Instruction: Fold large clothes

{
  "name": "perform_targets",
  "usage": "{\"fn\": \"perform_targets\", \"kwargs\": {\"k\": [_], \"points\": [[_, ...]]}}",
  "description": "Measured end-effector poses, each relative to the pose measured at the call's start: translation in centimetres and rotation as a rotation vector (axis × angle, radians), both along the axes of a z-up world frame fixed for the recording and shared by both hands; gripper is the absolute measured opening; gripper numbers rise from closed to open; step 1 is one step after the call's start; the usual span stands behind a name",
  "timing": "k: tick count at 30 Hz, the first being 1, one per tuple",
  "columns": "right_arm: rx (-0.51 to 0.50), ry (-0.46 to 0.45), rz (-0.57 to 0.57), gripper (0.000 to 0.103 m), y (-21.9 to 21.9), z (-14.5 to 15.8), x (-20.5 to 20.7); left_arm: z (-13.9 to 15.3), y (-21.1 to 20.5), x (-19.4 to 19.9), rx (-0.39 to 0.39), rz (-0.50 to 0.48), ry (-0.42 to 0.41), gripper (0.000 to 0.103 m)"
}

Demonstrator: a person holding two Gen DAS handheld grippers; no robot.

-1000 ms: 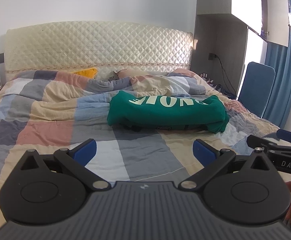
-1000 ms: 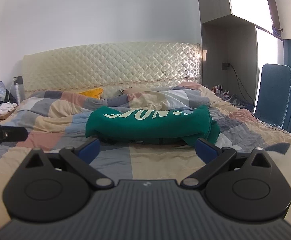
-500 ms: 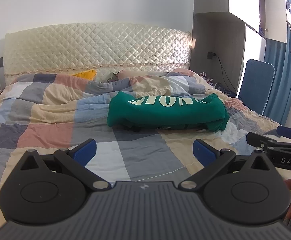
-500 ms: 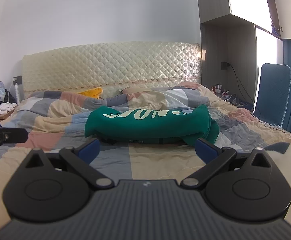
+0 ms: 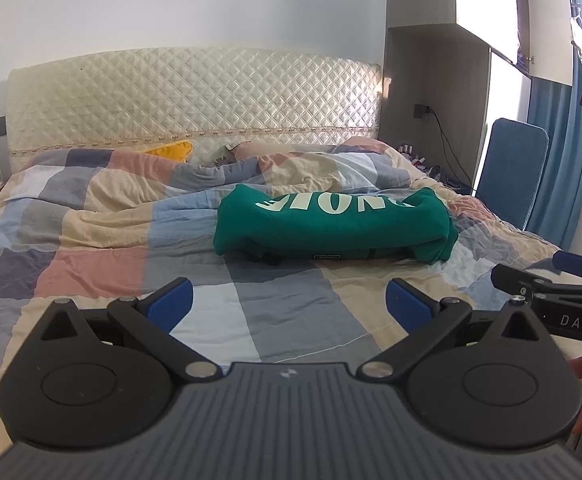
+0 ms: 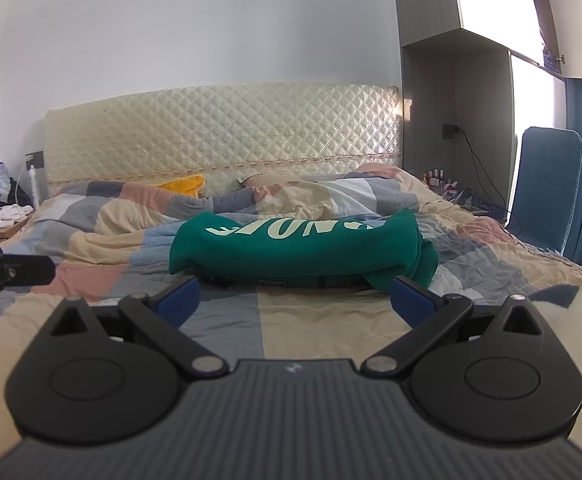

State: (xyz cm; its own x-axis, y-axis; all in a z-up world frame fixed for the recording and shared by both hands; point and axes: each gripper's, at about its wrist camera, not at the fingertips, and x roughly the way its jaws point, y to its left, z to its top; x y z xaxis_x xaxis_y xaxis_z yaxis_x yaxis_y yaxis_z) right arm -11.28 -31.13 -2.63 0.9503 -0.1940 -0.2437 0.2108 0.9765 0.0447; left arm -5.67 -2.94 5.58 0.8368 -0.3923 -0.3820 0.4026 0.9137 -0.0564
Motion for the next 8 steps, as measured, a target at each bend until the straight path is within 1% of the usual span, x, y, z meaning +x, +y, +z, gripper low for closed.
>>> {"fn": "perform_targets", "kwargs": {"k": [8], "points": [[-0.002,-0.002,-0.001,0.103,0.19,-0.04,-0.03,0.02,0.49,0.01,0.000,0.005,-0.004,0.103]]}}
